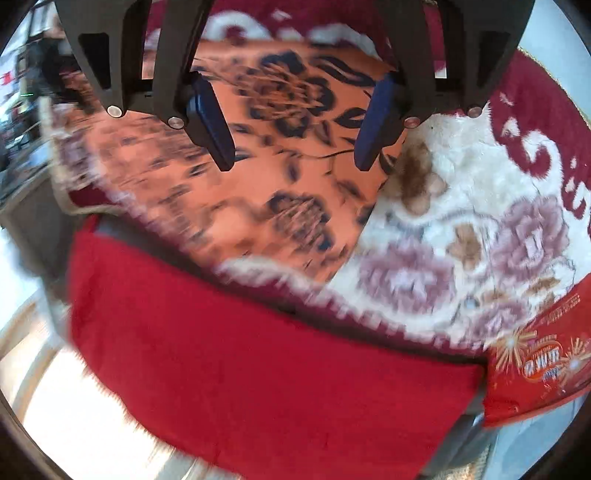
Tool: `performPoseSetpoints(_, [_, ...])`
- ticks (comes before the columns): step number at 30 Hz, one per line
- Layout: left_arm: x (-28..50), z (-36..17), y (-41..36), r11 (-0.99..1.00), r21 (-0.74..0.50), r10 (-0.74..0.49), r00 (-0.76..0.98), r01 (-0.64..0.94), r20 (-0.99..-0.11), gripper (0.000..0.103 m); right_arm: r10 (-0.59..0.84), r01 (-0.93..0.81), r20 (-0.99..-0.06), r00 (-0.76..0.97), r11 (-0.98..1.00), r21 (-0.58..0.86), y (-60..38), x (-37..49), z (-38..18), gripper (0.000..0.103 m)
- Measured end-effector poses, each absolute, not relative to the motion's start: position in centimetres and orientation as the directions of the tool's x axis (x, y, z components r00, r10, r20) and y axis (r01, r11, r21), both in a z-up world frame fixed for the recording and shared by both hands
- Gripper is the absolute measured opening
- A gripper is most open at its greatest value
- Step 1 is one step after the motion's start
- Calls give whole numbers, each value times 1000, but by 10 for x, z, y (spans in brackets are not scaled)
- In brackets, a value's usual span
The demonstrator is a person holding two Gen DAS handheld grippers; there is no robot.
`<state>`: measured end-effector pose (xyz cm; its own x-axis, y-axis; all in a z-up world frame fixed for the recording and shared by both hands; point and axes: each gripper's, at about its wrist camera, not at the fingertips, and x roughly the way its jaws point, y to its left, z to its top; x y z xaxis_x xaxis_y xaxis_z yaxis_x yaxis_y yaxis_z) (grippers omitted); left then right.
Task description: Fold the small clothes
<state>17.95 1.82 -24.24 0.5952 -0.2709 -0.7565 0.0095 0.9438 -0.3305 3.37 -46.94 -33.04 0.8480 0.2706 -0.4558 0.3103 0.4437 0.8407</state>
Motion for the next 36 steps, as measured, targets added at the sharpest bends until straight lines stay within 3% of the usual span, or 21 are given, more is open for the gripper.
performPoseSetpoints(1, [192,-267,15,958,-287,-233,516,-26,-824,66,250,326,-470,847,453,830,-470,31,-329,21])
performPoseSetpoints(3, [199,-291,20,946,-320,-267,439,-49,-858,64,223,350,-490,843,464,814,-472,24,-326,18])
performPoseSetpoints(7, [193,-265,45,907,-418,-325,536,-58,-779,62,146,311,-489,860,609,729,-446,22,-284,17])
performPoseSetpoints(11, [181,-231,88,901,-408,-198,698,-146,-688,63,145,174,-428,892,764,621,-391,27,-219,17])
performPoseSetpoints(16, [167,-238,148,832,-430,-50,725,-349,-687,63,272,-21,-396,877,846,533,-285,44,-175,17])
performPoseSetpoints(22, [157,-244,182,781,-426,43,721,-456,-692,63,448,-81,-471,760,785,615,-187,93,-225,18])
performPoseSetpoints(25, [158,-252,189,766,-431,55,717,-477,-695,63,530,13,-549,646,712,703,-162,133,-283,31])
performPoseSetpoints(28, [157,-251,189,771,-442,32,722,-458,-692,63,570,21,-544,616,679,734,-159,138,-310,34])
performPoseSetpoints(29, [156,-249,189,775,-446,25,727,-448,-686,63,583,-6,-531,615,677,736,-159,136,-307,44])
performPoseSetpoints(30, [156,-248,187,780,-450,18,734,-435,-679,63,638,-66,-484,599,641,764,-162,133,-302,69])
performPoseSetpoints(32, [155,-244,182,789,-476,-26,751,-390,-659,63,777,-164,-341,529,488,857,-170,132,-296,85])
performPoseSetpoints(34, [157,-246,172,791,-530,-133,760,-306,-636,63,834,-202,-250,492,388,899,-183,125,-283,85])
performPoseSetpoints(36, [160,-249,161,791,-567,-231,747,-230,-624,63,812,-232,-238,534,411,882,-202,111,-273,85])
